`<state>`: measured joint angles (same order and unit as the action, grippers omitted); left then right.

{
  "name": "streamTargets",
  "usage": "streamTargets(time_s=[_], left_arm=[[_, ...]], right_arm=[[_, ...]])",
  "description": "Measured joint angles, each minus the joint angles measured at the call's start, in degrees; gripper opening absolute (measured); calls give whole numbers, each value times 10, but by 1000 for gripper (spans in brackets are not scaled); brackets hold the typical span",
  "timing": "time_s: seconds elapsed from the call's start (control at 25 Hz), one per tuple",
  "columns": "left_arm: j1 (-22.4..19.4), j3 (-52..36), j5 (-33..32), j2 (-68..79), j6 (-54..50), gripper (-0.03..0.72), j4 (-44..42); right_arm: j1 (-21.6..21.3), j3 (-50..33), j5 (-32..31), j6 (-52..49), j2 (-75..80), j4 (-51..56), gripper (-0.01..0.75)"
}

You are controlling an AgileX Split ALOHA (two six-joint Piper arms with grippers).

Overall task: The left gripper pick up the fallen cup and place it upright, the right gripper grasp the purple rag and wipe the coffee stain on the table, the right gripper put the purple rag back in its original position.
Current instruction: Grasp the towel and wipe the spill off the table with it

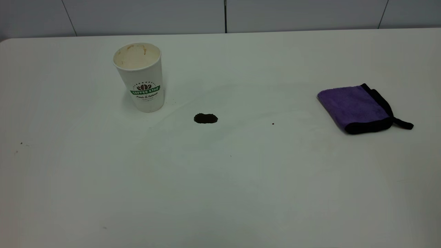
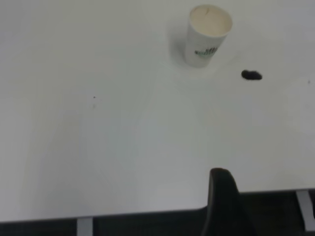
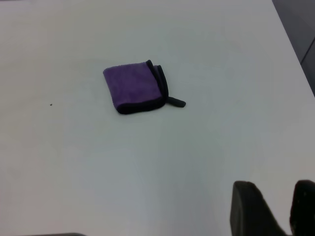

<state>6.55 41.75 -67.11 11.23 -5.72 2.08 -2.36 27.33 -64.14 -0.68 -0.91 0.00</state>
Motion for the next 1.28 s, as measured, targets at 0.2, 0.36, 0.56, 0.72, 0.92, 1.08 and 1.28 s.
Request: streamTargets(time_s=[0.2, 0.36, 0.56, 0.72, 0.92, 1.08, 1.28], left_arm=[[-24, -90, 10, -2, 51, 464, -1], [-31, -130, 23, -24, 57, 464, -6], [-58, -137, 29, -78, 57, 464, -31], [-60, -139, 30, -105, 57, 464, -32], [-60, -139, 30, -123, 60, 464, -33], [-60, -139, 30, -123, 57, 464, -33], [-60, -139, 30, -123, 57, 464, -33]], right_arm=[[0, 0, 0, 0, 0, 0, 238], [0, 0, 0, 0, 0, 0, 238], [0, 0, 0, 0, 0, 0, 238], [0, 0, 0, 0, 0, 0, 238], [0, 0, 0, 0, 0, 0, 238], [0, 0, 0, 0, 0, 0, 238], [0, 0, 0, 0, 0, 0, 238]])
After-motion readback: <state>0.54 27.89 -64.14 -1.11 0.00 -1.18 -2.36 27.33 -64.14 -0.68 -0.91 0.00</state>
